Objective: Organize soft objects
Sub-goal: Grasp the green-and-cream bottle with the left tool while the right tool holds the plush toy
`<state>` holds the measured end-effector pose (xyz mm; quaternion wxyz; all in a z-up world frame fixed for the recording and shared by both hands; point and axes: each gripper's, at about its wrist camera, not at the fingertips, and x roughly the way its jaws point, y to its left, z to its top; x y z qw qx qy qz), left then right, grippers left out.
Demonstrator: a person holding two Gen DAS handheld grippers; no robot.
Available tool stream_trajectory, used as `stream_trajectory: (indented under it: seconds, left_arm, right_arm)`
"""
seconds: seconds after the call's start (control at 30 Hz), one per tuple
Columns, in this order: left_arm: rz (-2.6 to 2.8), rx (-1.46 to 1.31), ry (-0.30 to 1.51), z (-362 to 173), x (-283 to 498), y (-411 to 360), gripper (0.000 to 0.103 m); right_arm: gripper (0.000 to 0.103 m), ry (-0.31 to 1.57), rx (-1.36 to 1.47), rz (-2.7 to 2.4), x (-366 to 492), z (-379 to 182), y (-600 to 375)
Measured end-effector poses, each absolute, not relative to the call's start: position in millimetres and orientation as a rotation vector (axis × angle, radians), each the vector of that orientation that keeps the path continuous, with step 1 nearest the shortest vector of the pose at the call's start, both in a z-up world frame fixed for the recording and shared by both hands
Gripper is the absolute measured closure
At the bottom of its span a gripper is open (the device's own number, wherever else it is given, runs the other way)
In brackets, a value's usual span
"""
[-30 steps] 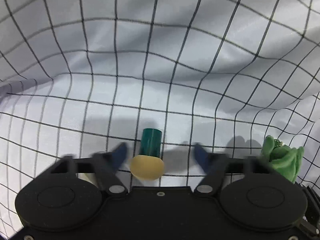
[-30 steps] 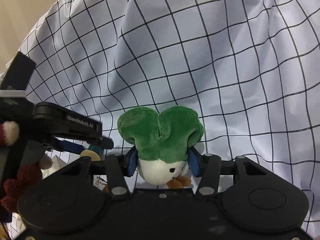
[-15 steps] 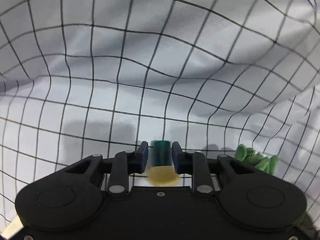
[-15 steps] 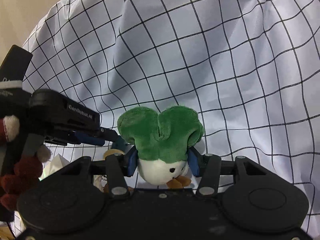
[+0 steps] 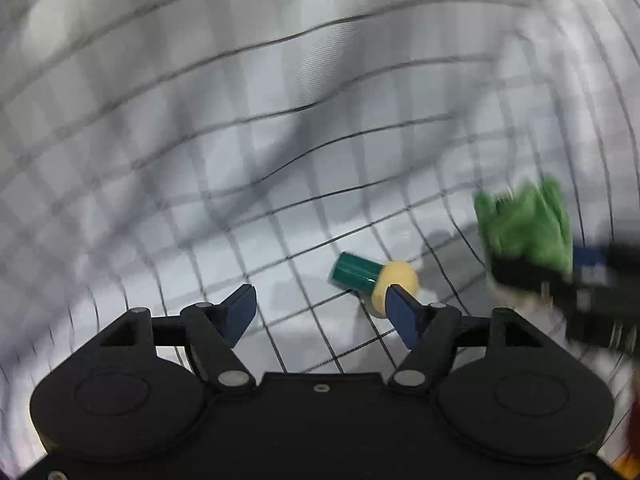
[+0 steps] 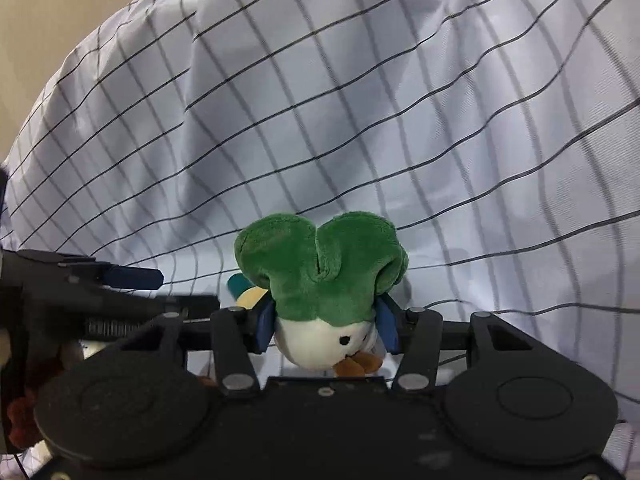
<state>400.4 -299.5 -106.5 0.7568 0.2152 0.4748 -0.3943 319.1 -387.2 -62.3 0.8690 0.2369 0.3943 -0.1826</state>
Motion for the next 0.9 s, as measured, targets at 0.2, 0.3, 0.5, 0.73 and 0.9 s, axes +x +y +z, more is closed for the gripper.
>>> stream_trajectory:
  seconds: [0.2,0.3,0.5,0.73,0.9]
  left_arm:
    - [-0.951,0.517,1.009,-130,387,-328,0.028]
    - [-0.95,0.519,1.03,-146,392,-339,0.032]
    - [-1.005,0.587,0.984,-167,385,-357,0.038]
    - [-1.061,0.66,0.976,-178,379,-376,0.036]
    - [-1.083,0.691,0.97,-194,372,-393,0.037]
  right_arm:
    - [0.053,0.836,0.506,-0.406,313,-63,-395]
    - [0.053,0.842,0.517,-0.404,310,-65,-397]
    - [0.053,0.847,0.521,-0.395,308,-67,-402]
    - [0.053,0.851,0.515,-0.378,309,-65,-396]
    - [0.053,0.869,0.468,-0.376,309,-62,-386]
